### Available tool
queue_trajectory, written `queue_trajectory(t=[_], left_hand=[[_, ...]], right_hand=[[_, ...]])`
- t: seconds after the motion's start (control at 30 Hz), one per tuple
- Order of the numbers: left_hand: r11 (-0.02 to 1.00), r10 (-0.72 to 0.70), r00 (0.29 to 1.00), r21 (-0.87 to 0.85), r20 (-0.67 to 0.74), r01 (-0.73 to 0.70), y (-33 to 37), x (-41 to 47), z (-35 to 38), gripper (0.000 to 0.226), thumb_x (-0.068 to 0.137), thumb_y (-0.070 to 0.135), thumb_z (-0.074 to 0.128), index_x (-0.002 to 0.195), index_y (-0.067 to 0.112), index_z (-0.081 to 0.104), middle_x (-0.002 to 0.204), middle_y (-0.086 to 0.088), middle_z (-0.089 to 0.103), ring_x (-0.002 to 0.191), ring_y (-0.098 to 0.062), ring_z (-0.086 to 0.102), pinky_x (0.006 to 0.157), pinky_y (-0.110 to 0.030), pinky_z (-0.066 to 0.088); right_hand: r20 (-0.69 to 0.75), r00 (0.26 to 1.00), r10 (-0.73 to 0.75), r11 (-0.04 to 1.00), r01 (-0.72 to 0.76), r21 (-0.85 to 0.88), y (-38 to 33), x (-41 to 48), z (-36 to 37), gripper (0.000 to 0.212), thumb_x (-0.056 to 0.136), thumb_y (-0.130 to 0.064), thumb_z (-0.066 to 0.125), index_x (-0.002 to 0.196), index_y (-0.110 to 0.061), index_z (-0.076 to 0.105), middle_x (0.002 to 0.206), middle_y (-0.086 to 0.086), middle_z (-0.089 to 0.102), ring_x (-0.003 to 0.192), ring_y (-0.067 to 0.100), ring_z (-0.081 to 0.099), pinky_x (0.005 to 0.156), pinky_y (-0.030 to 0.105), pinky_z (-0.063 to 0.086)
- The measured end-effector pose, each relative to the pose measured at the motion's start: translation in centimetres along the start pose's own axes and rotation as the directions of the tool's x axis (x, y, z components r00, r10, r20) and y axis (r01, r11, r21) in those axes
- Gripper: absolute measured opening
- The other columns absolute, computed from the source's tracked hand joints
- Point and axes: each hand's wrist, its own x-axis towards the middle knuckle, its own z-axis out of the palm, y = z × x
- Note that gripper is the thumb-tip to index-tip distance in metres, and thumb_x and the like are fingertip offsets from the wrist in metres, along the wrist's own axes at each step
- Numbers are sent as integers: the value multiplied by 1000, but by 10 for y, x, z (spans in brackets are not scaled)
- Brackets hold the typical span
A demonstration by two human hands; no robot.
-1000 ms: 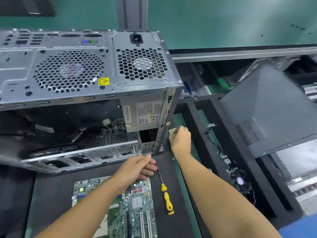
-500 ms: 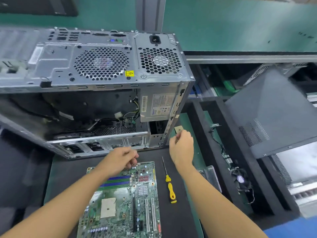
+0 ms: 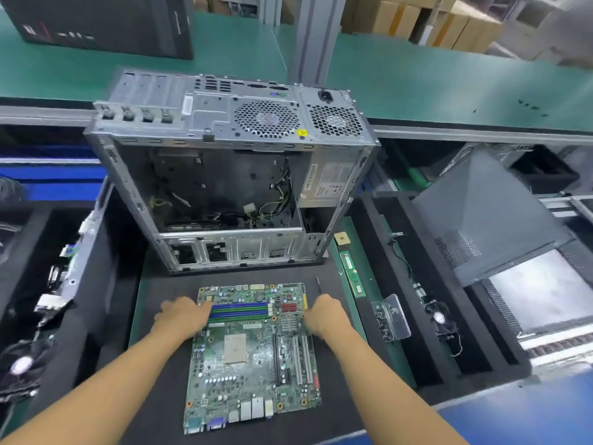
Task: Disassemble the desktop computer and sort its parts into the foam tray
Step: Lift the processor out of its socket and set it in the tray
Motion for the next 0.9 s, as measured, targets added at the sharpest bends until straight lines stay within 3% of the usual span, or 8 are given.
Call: queue_trajectory(t=[0.1,0.2,0.3,0.47,0.6,0.7,0.8,0.9], left_hand=[[1000,11,1000,-15,23,-11,-5,-7,7,63,98,51,37,135,3,50,147,-24,38,132,-39,40,107,-45,40],[997,32,999,-72,38,-29,-8,-14,13,53,96,48,38,121,6,58,141,-22,47,123,-38,50,103,-44,44],[998,48,999,-33,23,-48,-11,-19,23,68,92,58,43,133,4,52,146,-23,41,128,-38,45,105,-43,42],[998,58,998,14,-21,-58,-13,-28,43,94,83,74,49,144,4,32,149,-18,22,134,-36,27,103,-45,38],[997,49,997,-58,-64,-53,-17,-29,41,81,87,62,55,143,8,33,150,-15,24,135,-35,29,103,-46,38],[995,67,996,-72,-53,-71,-23,-29,38,72,90,55,54,142,10,35,151,-16,26,137,-35,30,105,-45,37],[993,87,995,-81,-48,-91,-25,-30,36,66,92,52,51,141,11,37,150,-16,29,137,-35,31,106,-43,35],[992,89,995,-84,-53,-93,-24,-33,36,64,93,52,47,140,11,38,149,-15,29,136,-35,30,105,-43,36]], right_hand=[[33,997,67,994,-69,90,8,-11,7,25,97,-25,54,81,-6,53,89,9,60,64,20,53,64,27,43],[22,995,101,975,-104,198,8,-19,15,31,97,-24,51,114,2,56,90,8,58,72,22,51,62,25,38],[39,991,132,957,-137,257,2,-26,24,37,98,-20,48,126,4,53,100,10,61,84,26,55,69,29,37],[-177,984,25,999,-18,40,-16,-40,50,69,92,-65,38,129,-9,54,128,18,50,118,34,47,97,40,39],[10,992,-130,969,125,214,-46,-49,76,57,97,-60,42,79,-8,59,83,12,59,77,25,57,81,34,51],[113,984,-140,937,94,338,-55,-47,82,52,97,-53,50,80,-6,67,70,4,62,60,17,55,69,29,47],[225,966,-126,892,11,453,-53,-53,83,45,98,-47,51,84,-10,71,84,4,72,68,14,60,72,31,50],[306,945,-114,831,-78,551,-50,-56,80,49,102,-44,38,80,-12,68,70,-1,68,50,10,48,48,24,35]])
